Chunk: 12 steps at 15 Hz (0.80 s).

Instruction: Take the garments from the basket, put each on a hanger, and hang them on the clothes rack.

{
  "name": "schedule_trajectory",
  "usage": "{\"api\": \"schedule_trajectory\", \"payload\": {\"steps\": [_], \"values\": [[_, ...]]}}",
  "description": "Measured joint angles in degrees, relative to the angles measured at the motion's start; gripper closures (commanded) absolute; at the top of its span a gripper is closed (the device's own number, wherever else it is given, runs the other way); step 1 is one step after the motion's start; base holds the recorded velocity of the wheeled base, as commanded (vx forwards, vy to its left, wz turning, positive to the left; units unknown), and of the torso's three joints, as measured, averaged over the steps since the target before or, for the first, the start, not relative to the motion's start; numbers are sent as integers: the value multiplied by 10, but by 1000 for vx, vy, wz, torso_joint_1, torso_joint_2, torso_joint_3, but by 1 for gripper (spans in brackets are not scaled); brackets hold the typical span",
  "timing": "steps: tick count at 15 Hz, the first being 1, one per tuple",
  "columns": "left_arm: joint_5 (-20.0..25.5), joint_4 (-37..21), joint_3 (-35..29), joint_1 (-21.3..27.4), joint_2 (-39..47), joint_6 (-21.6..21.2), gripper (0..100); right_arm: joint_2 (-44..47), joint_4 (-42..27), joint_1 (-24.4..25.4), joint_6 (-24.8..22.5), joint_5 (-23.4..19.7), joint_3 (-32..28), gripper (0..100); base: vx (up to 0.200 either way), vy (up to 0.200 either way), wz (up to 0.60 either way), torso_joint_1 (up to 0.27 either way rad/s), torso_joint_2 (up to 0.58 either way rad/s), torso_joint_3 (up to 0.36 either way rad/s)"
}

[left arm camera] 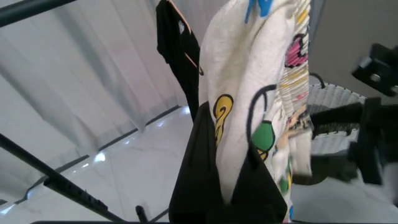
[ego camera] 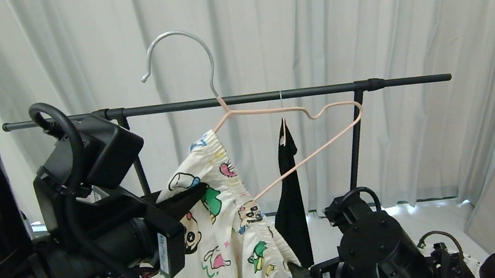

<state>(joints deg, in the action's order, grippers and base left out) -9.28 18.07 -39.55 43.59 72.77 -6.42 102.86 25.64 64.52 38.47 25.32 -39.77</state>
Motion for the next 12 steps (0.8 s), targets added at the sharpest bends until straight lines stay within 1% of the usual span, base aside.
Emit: {"api": "schedule_trajectory", "payload": {"steps": [1, 4, 7, 9, 11, 12], "values": [[0, 0, 0, -2, 0, 0, 100, 0, -16, -11, 0, 7, 0, 0, 0, 0, 0, 0, 0, 0], [-2, -1, 0, -2, 0, -1, 100, 0, -33, -39, -2, 25, 1, 0, 0, 0, 0, 0, 0, 0], [-3, -1, 7, -10, -1, -6, 100, 0, -42, -77, -21, 50, 1, 0, 0, 0, 0, 0, 0, 0], [-3, -1, 19, -28, -1, -22, 100, -3, -42, -111, -39, 57, 1, 0, 0, 0, 0, 0, 0, 0], [-3, 0, 34, -46, -1, -51, 100, -7, -42, -145, -58, 58, 1, 0, 0, 0, 0, 0, 0, 0], [-2, 0, 40, -51, -2, -56, 100, -9, -42, -157, -64, 57, 1, 0, 0, 0, 0, 0, 0, 0]]}}
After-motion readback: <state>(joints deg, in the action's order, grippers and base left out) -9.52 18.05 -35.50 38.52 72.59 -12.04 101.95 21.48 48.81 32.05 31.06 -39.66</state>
